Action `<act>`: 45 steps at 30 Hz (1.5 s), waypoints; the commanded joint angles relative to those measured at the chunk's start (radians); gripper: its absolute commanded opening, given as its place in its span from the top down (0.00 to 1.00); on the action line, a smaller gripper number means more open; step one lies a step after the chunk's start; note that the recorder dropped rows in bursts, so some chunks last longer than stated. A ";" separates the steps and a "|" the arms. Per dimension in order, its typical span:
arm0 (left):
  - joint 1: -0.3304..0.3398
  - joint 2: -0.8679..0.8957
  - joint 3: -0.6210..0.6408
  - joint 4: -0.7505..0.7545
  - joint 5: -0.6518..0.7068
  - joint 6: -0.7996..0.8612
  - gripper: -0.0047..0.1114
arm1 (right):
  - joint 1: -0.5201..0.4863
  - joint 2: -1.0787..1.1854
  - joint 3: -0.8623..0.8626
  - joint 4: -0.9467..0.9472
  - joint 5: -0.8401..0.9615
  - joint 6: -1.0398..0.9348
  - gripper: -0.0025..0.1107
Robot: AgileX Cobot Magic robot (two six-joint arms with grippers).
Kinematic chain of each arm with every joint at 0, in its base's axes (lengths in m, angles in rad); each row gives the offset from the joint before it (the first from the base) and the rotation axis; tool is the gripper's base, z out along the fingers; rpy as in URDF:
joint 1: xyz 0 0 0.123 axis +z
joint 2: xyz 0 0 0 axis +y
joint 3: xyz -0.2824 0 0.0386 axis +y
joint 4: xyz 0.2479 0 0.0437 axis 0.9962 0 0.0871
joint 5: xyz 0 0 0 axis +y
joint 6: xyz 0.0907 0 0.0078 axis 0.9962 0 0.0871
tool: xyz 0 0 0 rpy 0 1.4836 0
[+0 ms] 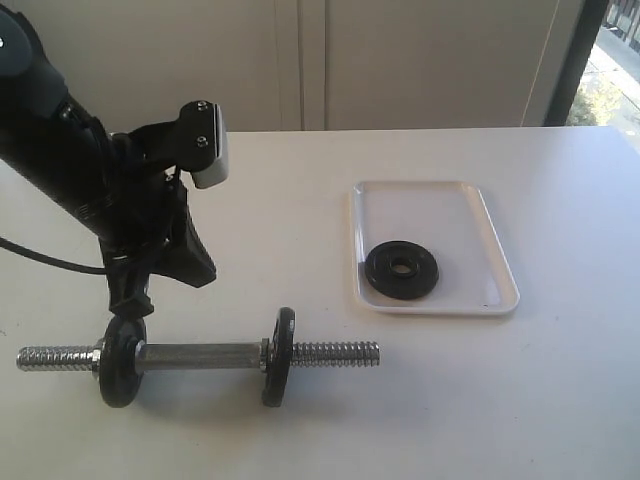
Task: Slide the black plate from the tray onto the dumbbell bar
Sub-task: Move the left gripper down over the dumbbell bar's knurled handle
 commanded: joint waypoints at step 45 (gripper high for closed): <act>-0.004 0.095 0.045 -0.045 -0.008 0.156 0.41 | 0.000 -0.006 0.005 -0.002 -0.010 0.002 0.98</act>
